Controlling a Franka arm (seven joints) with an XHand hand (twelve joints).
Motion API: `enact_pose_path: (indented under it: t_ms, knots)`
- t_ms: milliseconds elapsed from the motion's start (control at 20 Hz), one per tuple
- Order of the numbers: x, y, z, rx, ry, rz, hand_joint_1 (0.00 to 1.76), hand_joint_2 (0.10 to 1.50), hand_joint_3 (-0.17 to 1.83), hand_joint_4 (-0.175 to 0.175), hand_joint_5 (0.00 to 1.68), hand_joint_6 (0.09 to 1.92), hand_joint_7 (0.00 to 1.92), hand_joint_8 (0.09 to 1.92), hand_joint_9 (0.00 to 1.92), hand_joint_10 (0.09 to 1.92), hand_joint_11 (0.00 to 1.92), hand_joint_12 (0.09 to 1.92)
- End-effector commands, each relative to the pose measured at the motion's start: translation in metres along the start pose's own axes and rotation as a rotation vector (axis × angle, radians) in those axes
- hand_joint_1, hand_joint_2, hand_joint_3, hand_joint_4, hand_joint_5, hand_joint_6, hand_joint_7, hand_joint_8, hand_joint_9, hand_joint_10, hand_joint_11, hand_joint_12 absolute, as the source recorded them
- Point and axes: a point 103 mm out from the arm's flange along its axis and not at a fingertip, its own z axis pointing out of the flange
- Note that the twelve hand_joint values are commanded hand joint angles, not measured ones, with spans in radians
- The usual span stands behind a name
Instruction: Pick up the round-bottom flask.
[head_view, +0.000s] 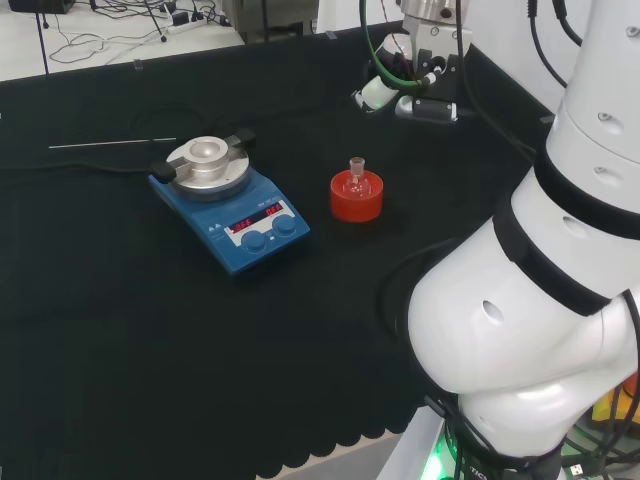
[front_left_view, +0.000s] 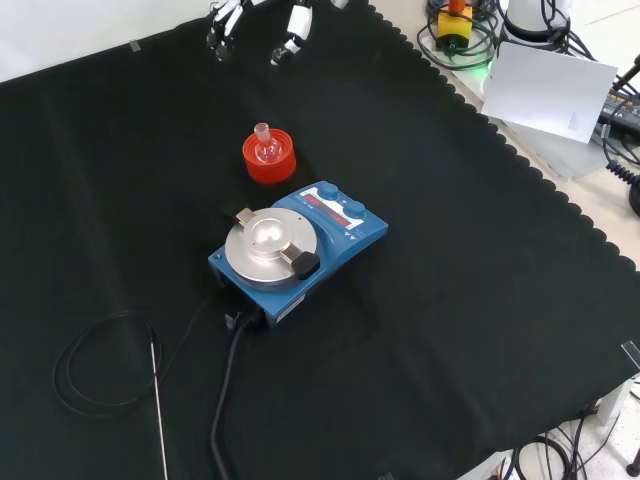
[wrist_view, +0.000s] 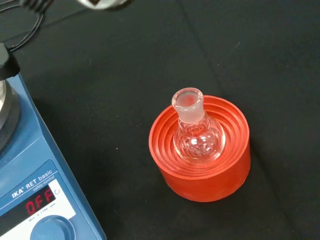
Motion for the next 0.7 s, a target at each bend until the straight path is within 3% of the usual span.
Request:
enact_pose_path:
  t_ms: [50,700]
  knots:
    - [-0.015,0.027,0.055,0.068,0.033,0.018,0.83,0.71,0.66,-0.007,0.54,0.09,0.20,0.63,0.36,0.66,0.12,1.39]
    - [-0.026,0.039,0.094,0.088,0.050,0.067,0.86,0.65,0.69,-0.003,0.56,0.09,0.17,0.63,0.33,0.67,0.10,1.40]
